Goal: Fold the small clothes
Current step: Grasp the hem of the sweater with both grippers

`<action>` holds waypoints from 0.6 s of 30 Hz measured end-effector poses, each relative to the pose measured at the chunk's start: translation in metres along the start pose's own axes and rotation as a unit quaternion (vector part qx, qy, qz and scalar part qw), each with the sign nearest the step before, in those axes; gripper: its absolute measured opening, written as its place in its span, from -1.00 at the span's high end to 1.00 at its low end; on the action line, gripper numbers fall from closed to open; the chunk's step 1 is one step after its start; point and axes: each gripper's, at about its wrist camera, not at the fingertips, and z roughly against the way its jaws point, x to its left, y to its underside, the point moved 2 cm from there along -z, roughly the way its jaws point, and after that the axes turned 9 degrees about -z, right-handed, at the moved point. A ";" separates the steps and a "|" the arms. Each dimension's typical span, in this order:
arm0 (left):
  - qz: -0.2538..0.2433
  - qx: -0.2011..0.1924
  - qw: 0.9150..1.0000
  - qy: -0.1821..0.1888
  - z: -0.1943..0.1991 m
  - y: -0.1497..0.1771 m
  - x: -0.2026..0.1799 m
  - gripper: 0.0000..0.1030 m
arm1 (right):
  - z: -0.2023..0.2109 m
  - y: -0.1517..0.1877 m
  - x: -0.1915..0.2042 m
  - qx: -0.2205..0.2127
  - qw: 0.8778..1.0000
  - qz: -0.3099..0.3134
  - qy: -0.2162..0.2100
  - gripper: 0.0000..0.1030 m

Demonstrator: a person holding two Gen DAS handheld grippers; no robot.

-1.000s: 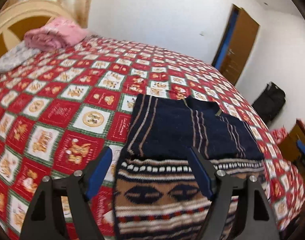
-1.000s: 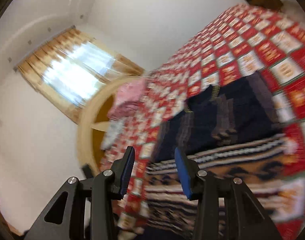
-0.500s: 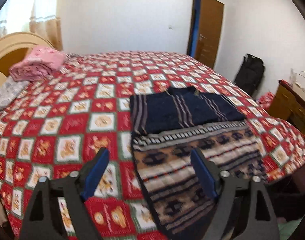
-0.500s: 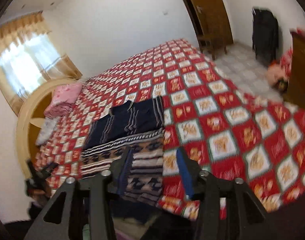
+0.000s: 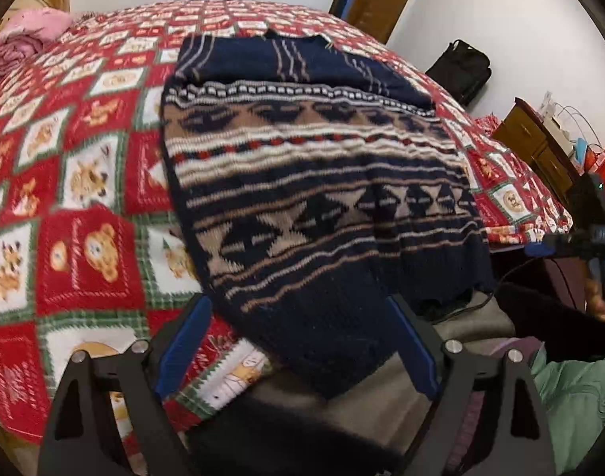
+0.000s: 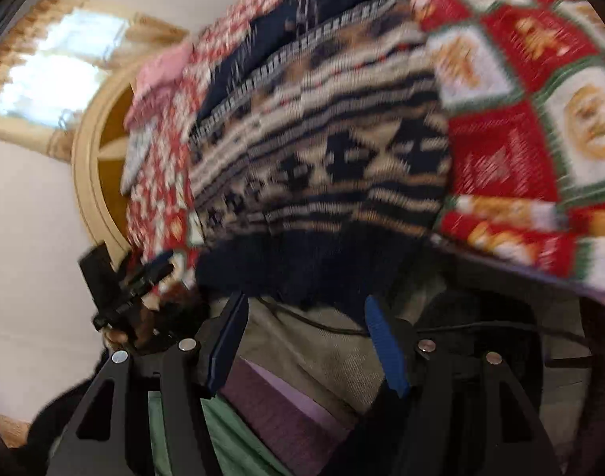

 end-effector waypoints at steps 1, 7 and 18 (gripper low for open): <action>0.007 0.004 1.000 0.002 -0.004 0.001 0.001 -0.76 | -0.005 0.000 -0.004 0.004 1.000 -0.005 0.000 -0.22; 0.063 0.061 0.995 0.057 -0.038 0.020 -0.001 -0.73 | -0.021 -0.002 -0.043 0.018 0.997 -0.074 -0.009 -0.22; 0.086 0.075 0.991 0.072 -0.052 0.033 -0.004 -0.46 | -0.043 -0.002 -0.056 0.022 0.996 -0.089 -0.010 -0.22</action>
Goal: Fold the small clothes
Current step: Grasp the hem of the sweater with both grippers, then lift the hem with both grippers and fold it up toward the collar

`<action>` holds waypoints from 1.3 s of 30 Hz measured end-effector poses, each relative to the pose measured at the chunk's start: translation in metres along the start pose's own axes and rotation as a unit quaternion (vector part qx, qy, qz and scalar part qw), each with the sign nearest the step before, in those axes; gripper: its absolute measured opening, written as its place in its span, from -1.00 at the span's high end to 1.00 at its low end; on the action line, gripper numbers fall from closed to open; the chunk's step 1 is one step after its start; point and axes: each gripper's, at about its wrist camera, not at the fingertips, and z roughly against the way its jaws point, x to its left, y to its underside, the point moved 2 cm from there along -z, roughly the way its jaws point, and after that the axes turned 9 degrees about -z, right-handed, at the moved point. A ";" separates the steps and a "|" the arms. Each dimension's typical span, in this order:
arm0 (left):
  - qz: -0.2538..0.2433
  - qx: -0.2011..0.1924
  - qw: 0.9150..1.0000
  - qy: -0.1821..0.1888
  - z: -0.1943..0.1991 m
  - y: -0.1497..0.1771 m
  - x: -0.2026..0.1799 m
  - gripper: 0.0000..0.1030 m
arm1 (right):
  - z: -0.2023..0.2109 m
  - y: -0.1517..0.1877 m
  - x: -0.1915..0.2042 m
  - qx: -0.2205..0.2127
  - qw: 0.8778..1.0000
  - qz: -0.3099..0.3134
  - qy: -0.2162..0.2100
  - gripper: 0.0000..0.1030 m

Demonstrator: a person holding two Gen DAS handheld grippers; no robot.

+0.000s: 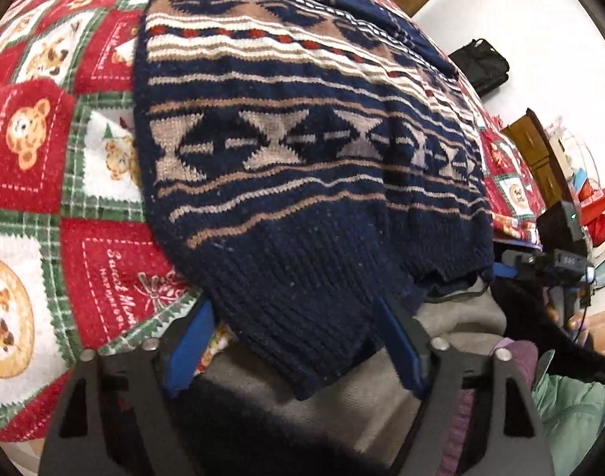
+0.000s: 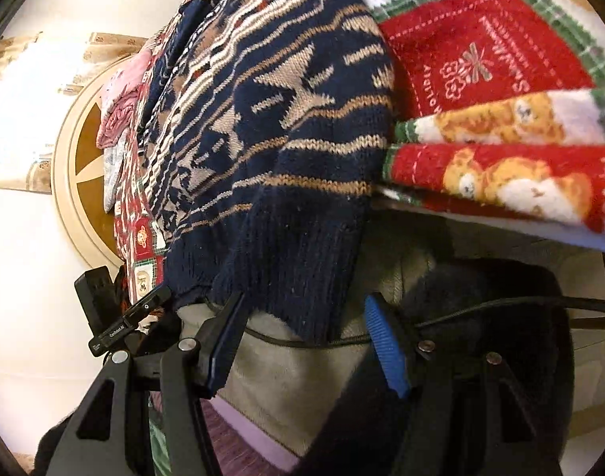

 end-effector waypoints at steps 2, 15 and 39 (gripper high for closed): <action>0.004 -0.004 1.000 0.000 0.001 -0.001 0.001 -0.25 | -0.002 -0.001 0.000 -0.002 1.000 0.003 0.003 -0.22; 0.001 -0.002 1.000 0.016 -0.003 0.000 0.000 0.71 | -0.013 0.004 0.012 0.017 0.999 0.037 -0.023 0.21; -0.002 -0.141 0.988 0.056 0.088 -0.091 -0.018 0.76 | 0.095 -0.073 0.113 -0.119 0.967 0.074 -0.211 0.82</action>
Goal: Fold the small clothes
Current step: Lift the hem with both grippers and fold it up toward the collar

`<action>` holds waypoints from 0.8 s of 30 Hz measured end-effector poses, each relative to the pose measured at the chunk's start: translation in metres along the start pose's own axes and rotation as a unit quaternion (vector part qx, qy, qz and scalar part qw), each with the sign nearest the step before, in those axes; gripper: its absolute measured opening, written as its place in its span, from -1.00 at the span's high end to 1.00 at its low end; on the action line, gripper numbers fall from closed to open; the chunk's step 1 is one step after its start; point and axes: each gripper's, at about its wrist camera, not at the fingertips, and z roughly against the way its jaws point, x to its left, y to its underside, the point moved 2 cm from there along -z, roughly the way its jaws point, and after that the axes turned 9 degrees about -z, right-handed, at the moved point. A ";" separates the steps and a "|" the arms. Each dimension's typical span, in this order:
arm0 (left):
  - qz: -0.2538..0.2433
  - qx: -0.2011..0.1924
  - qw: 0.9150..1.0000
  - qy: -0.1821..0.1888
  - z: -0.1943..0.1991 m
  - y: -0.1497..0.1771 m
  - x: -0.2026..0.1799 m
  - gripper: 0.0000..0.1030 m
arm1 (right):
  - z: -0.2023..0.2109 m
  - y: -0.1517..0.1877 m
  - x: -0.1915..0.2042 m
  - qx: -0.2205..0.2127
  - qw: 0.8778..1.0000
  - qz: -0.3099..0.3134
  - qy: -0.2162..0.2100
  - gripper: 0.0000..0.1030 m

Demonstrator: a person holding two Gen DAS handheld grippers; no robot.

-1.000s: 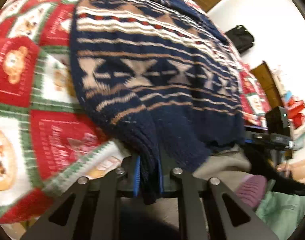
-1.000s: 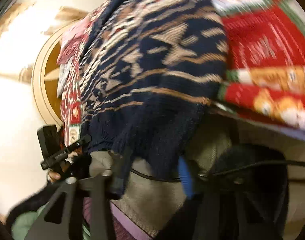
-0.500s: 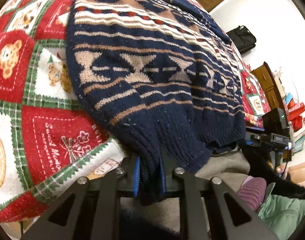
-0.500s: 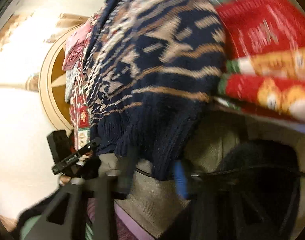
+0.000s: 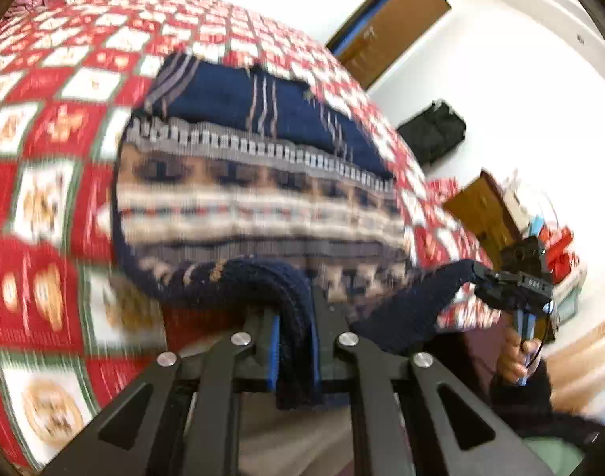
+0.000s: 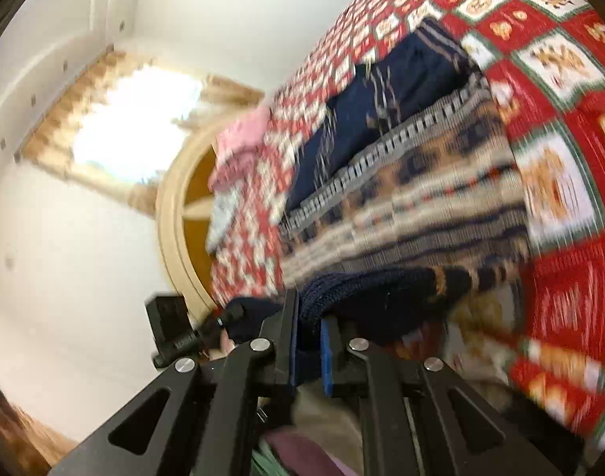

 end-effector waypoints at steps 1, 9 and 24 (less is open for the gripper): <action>0.003 -0.008 1.000 -0.002 0.000 -0.011 0.003 0.76 | -0.001 -0.015 0.000 -0.014 1.000 -0.010 -0.002 0.82; 0.094 -0.041 0.994 -0.046 -0.039 -0.096 0.064 0.76 | -0.031 -0.109 -0.043 -0.097 0.991 -0.075 0.055 0.82; 0.086 0.010 0.996 0.002 -0.055 -0.144 0.118 0.48 | -0.012 -0.129 -0.039 -0.128 0.989 -0.075 0.004 -0.63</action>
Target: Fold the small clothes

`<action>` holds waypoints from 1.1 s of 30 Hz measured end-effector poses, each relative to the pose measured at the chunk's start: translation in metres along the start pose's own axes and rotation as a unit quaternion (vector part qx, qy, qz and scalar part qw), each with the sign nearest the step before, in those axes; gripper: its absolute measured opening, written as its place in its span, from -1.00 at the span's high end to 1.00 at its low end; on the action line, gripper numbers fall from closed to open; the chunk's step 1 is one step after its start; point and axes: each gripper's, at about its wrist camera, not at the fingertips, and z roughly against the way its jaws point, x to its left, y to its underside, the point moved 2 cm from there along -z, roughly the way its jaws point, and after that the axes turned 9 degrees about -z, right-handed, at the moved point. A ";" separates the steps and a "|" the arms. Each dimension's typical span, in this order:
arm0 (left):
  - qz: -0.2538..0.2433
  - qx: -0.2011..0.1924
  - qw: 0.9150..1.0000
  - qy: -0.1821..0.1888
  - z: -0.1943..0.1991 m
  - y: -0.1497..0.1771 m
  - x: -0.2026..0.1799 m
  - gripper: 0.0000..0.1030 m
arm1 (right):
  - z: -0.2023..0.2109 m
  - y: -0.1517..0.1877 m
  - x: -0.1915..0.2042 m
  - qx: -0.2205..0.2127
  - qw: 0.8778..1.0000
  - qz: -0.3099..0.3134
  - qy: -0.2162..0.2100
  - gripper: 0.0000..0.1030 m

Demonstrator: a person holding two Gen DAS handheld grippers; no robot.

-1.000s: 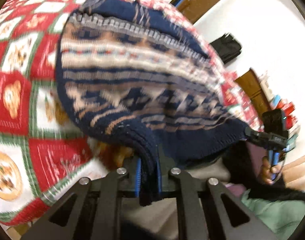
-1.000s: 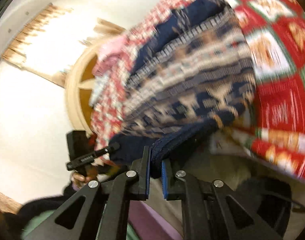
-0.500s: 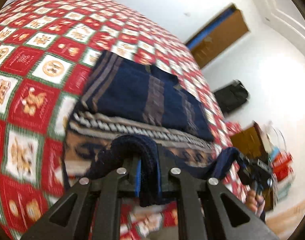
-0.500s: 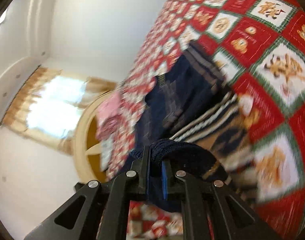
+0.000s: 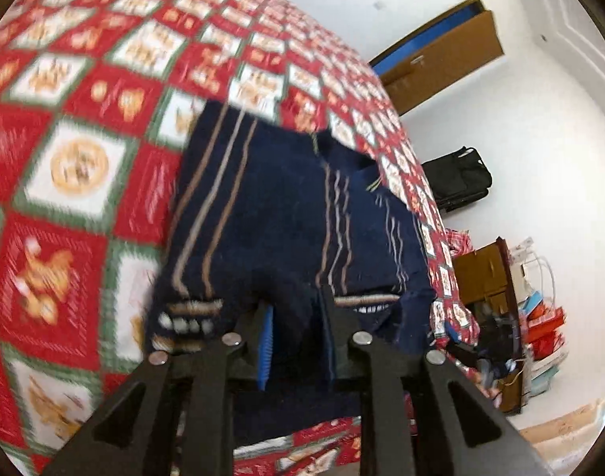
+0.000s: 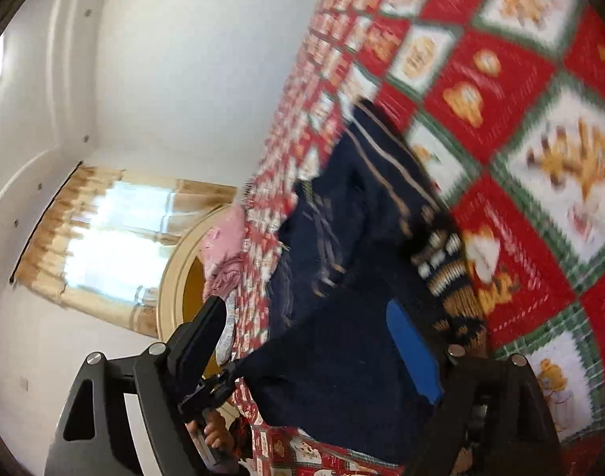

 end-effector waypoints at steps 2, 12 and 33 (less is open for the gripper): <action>-0.030 -0.031 0.998 -0.040 0.016 -0.008 -0.004 0.14 | 0.011 0.012 0.021 -0.011 0.998 0.060 0.020 -0.63; -0.179 -0.067 0.974 -0.122 0.020 0.004 -0.011 -0.32 | -0.003 0.045 0.021 -0.018 0.971 0.189 0.145 -0.63; -0.243 0.015 0.958 -0.151 -0.078 0.013 -0.032 -0.32 | -0.102 0.037 -0.008 0.023 0.876 0.359 0.323 -0.34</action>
